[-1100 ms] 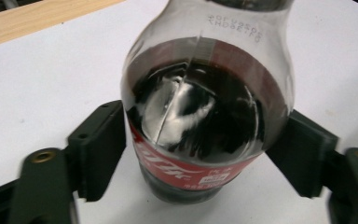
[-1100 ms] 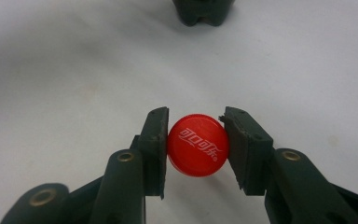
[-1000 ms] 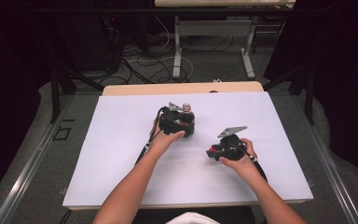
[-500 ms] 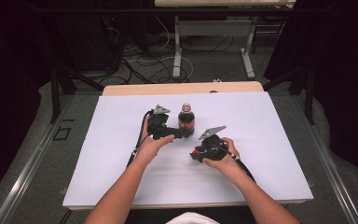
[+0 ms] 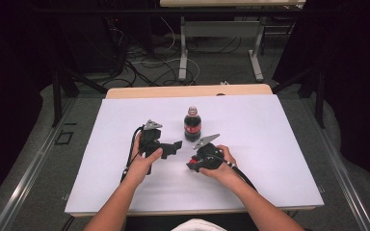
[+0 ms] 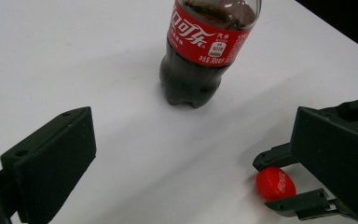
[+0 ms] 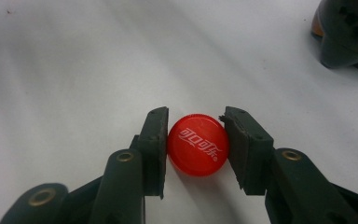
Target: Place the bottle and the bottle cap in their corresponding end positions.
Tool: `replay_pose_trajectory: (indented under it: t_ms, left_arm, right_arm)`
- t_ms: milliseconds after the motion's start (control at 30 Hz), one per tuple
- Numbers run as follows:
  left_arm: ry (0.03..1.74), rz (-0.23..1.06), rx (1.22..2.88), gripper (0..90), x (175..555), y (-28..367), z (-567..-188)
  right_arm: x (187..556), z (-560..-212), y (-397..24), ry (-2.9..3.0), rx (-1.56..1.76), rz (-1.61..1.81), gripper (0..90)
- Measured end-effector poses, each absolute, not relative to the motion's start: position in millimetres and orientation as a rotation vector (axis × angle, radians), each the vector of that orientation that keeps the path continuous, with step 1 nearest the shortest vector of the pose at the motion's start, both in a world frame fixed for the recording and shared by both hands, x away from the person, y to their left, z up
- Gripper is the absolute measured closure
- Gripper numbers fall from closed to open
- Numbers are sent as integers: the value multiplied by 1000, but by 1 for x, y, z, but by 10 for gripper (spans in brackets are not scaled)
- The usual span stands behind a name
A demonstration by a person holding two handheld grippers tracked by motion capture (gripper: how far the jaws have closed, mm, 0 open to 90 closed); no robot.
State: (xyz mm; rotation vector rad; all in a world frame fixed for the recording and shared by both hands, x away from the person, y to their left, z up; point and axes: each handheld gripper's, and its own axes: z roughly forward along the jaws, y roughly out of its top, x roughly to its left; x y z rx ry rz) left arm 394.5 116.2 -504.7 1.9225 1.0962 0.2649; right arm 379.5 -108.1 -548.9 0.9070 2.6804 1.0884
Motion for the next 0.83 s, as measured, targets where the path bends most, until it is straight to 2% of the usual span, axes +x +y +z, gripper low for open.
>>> replay_pose_trajectory:
  t_ms: [133, 367, 467, 733, 833]
  left_arm:
    - [1104, 281, 1917, 6, 394, 121, -506]
    - [1126, 288, 1907, 6, 393, 127, -507]
    - [1139, 295, 1905, 6, 392, 131, -508]
    - [1168, 314, 1874, 6, 390, 147, -504]
    - [1181, 325, 1850, 6, 392, 155, -502]
  right_arm:
    - [380, -551, -106, 2703, 915, 1072, 586]
    - [380, -545, -112, 2642, 874, 1162, 390]
    - [380, -538, -120, 2589, 891, 1225, 361]
    - [382, -514, -163, 2429, 991, 1220, 338]
    - [386, -509, -186, 2347, 1084, 1235, 266]
